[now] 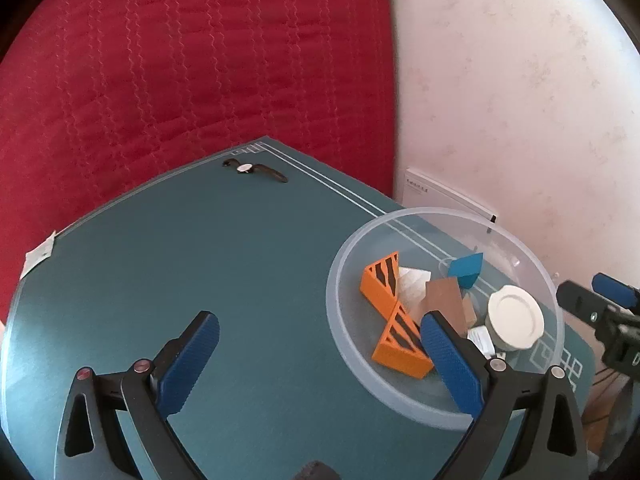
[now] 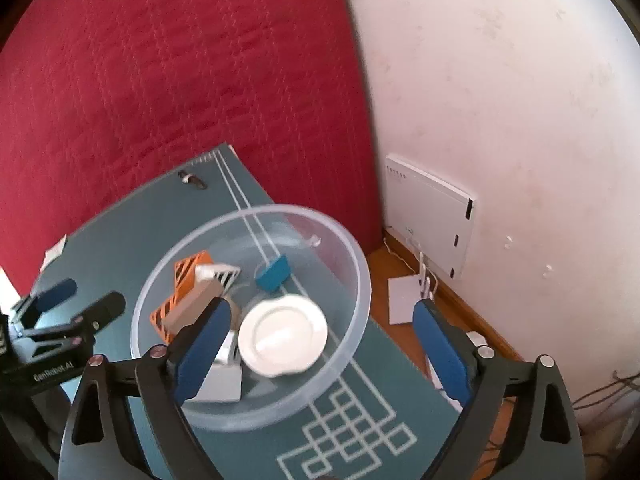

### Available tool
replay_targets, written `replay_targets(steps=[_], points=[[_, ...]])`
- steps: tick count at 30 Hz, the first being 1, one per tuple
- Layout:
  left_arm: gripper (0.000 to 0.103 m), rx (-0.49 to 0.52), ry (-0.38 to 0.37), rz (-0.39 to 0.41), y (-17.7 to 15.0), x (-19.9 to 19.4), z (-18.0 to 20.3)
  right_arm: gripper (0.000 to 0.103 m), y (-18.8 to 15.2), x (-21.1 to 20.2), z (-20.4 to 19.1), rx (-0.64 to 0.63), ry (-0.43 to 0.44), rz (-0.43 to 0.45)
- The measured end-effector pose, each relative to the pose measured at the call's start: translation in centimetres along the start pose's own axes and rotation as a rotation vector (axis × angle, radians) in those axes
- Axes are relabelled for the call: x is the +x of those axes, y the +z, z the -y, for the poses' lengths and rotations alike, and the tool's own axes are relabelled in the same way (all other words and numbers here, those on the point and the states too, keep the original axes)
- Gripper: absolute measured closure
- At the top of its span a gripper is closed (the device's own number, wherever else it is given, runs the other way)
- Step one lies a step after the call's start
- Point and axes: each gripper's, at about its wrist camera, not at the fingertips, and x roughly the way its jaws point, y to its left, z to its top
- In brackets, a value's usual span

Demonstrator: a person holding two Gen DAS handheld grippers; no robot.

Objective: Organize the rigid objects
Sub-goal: 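Move both open tools back from the basin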

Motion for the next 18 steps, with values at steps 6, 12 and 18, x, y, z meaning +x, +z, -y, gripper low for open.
replay_targets(steps=[6,12,18], points=[[0.001,0.01,0.008,0.021,-0.3,-1.6,-0.2,0.006,-1.5,-1.2,-2.0,-0.093,-0.03,-0.01],[0.001,0.017,0.014,0.031,-0.5,-2.7,0.1,0.006,-2.5,-1.9,-2.8,-0.148,-0.047,-0.011],[0.0,0.032,0.028,0.02,-0.7,-3.0,0.7,0.006,-2.7,-1.7,-3.3,-0.16,-0.05,-0.028]])
